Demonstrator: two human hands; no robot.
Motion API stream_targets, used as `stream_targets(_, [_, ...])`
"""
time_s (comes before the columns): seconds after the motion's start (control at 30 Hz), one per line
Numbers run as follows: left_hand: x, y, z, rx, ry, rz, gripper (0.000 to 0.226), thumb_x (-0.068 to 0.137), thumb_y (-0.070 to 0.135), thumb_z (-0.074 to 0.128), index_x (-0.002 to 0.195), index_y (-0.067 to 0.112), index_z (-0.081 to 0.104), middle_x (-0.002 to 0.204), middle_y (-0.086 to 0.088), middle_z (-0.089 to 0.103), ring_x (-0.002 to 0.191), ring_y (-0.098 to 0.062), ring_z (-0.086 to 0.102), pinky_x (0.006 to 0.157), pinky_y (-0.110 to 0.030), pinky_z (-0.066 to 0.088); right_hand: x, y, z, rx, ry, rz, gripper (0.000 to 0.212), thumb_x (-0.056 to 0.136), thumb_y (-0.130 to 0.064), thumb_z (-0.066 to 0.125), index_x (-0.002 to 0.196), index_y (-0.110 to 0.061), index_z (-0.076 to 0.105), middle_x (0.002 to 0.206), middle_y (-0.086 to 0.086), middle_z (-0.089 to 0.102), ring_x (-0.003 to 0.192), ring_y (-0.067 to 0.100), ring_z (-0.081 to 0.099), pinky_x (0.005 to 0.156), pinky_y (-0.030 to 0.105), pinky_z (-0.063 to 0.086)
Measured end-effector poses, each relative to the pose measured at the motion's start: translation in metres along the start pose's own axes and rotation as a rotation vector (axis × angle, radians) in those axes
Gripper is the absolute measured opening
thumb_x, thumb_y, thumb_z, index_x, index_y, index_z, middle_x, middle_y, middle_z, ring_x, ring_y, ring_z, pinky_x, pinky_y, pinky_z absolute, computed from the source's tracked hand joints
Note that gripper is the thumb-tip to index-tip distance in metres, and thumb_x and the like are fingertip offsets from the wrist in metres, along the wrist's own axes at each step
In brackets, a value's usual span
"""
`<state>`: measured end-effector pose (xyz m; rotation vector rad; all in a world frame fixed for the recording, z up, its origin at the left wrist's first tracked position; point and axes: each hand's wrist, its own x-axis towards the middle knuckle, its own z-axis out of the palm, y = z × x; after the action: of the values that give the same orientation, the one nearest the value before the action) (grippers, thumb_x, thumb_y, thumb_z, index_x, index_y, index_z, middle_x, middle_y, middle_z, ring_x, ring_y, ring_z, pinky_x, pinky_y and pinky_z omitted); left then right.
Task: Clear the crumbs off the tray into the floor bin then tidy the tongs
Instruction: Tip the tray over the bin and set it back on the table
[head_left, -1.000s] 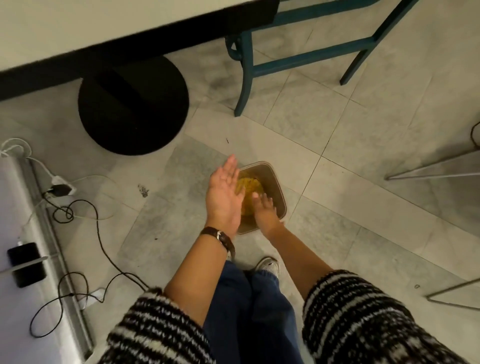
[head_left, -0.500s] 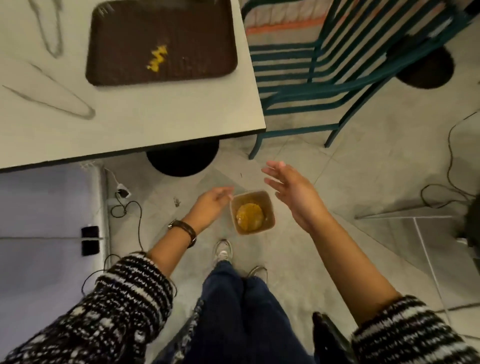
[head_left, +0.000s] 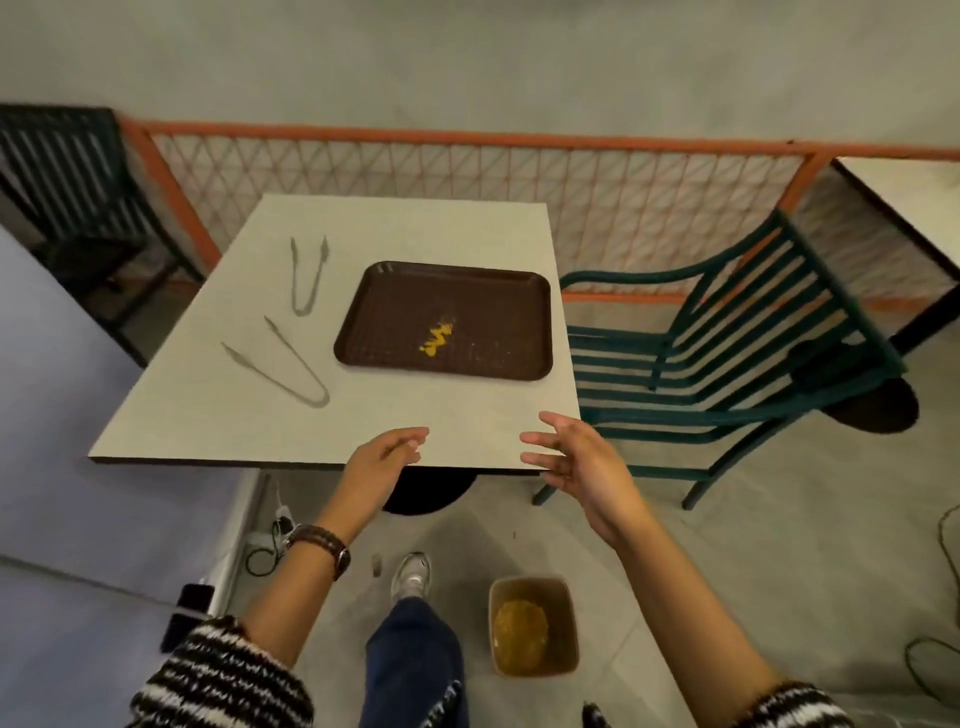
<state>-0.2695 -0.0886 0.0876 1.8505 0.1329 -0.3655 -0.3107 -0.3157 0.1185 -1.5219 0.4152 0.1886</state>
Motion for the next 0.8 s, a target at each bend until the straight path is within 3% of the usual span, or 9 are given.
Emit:
stream_targets(0.27, [0.138,0.001,-0.072,0.008,0.098,-0.100,0.023,0.092,0.014,0.049,0.105,0.023,0.065,0.116,-0.001,0.061,0.111,-0.018,0.056,0.103,-0.036,0.040,0.124,-0.004,0.059,0.015,0.042,0.203,0.029,0.098,-0.037,0.036,0.117,-0.024,0.054,0.106,0.001,0.069,0.098,0.020,0.065,0.094,0.039,0.046])
stream_targets(0.4, [0.217,0.003,-0.103,0.107,0.098,-0.146,0.027,0.094,0.015,0.047,0.114,0.014,0.064,0.125,-0.008,0.059,0.114,-0.023,0.053,0.106,-0.038,0.039,0.175,0.001,0.089,0.012,0.068,0.371,0.031,0.099,-0.033,0.034,0.118,-0.020,0.055,0.108,0.004,0.068,0.098,0.022,0.065,0.095,0.040,0.045])
stream_targets(0.53, [0.283,-0.004,-0.128,0.248,0.101,-0.184,0.036,0.093,0.008,0.047,0.129,0.005,0.052,0.135,-0.014,0.052,0.122,-0.029,0.050,0.103,-0.031,0.037,0.215,0.003,0.113,0.038,0.130,0.476,0.030,0.100,-0.031,0.035,0.118,-0.019,0.056,0.109,0.005,0.068,0.098,0.022,0.065,0.090,0.037,0.047])
stream_targets(0.63, [0.318,-0.018,-0.139,0.359,0.107,-0.252,0.049,0.091,0.003,0.048,0.139,-0.002,0.037,0.139,-0.022,0.045,0.125,-0.034,0.046,0.103,-0.034,0.036,0.232,0.005,0.123,0.048,0.170,0.525,0.028,0.099,-0.032,0.037,0.116,-0.019,0.056,0.110,0.006,0.067,0.099,0.023,0.064,0.092,0.038,0.047])
stream_targets(0.7, [0.337,-0.028,-0.143,0.444,0.104,-0.288,0.042,0.088,0.000,0.049,0.129,-0.008,0.044,0.131,-0.027,0.050,0.121,-0.039,0.049,0.099,-0.038,0.040,0.238,0.005,0.124,0.048,0.196,0.543,0.027,0.098,-0.034,0.039,0.114,-0.019,0.056,0.109,0.006,0.067,0.098,0.023,0.064,0.092,0.038,0.047])
stream_targets(0.77, [0.351,-0.034,-0.143,0.497,0.088,-0.266,0.012,0.083,-0.005,0.050,0.092,-0.006,0.058,0.100,-0.029,0.061,0.099,-0.043,0.059,0.079,-0.040,0.048,0.244,0.002,0.121,0.047,0.233,0.544,0.025,0.097,-0.036,0.042,0.111,-0.019,0.056,0.106,0.006,0.068,0.096,0.023,0.065,0.090,0.038,0.047])
stream_targets(0.8, [0.355,-0.034,-0.142,0.496,0.085,-0.254,0.009,0.081,-0.007,0.049,0.079,-0.004,0.057,0.089,-0.028,0.062,0.089,-0.043,0.061,0.070,-0.037,0.048,0.246,0.000,0.118,0.050,0.256,0.539,0.023,0.097,-0.036,0.044,0.108,-0.020,0.057,0.105,0.006,0.068,0.096,0.023,0.065,0.091,0.038,0.047])
